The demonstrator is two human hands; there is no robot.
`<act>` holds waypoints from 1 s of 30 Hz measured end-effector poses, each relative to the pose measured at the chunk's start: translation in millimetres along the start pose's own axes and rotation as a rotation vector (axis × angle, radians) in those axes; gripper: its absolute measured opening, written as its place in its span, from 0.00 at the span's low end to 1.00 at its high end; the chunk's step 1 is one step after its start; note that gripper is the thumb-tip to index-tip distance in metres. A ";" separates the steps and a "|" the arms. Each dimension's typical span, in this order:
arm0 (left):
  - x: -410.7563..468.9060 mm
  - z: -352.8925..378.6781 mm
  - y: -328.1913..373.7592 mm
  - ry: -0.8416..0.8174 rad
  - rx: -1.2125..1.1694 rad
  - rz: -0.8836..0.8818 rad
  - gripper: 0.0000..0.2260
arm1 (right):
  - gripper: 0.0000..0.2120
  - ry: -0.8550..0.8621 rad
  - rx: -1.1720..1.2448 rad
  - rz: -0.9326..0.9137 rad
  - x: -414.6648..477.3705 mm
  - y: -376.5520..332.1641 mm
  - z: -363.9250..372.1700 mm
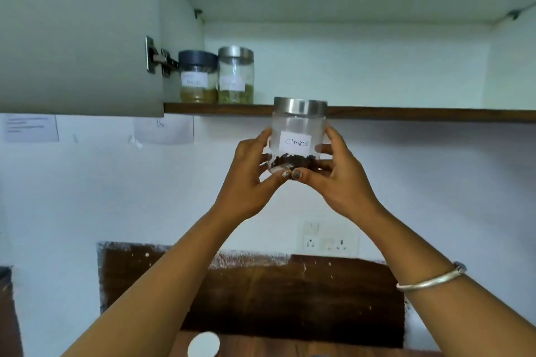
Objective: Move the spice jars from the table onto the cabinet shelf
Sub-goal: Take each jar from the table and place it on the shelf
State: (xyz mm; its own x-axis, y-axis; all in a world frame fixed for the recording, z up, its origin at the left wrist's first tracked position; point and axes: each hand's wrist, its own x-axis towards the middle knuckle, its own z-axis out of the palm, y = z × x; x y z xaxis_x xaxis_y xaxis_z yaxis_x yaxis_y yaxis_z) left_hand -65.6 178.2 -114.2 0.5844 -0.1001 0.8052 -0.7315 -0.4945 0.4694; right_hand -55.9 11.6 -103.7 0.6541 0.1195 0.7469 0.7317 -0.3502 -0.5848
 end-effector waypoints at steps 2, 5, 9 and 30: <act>22.8 -8.4 4.4 0.037 0.002 0.037 0.31 | 0.41 0.029 -0.027 -0.079 22.6 -11.0 -2.6; 56.5 -17.0 8.6 0.075 0.011 0.066 0.33 | 0.39 0.063 -0.021 -0.159 55.0 -22.4 -4.7; 95.7 -22.0 5.2 0.158 -0.048 0.092 0.30 | 0.42 0.118 -0.063 -0.136 95.7 -26.6 -2.8; 149.1 0.2 -54.5 0.316 0.375 0.075 0.17 | 0.30 0.203 -0.596 0.004 171.7 7.5 37.3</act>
State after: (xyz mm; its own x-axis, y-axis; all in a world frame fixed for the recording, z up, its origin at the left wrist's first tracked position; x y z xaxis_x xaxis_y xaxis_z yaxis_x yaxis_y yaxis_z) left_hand 61.5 190.0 -19.8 0.3573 0.0907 0.9296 -0.5570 -0.7782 0.2900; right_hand 69.0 64.2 8.4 0.5648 -0.0412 0.8242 0.4582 -0.8150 -0.3547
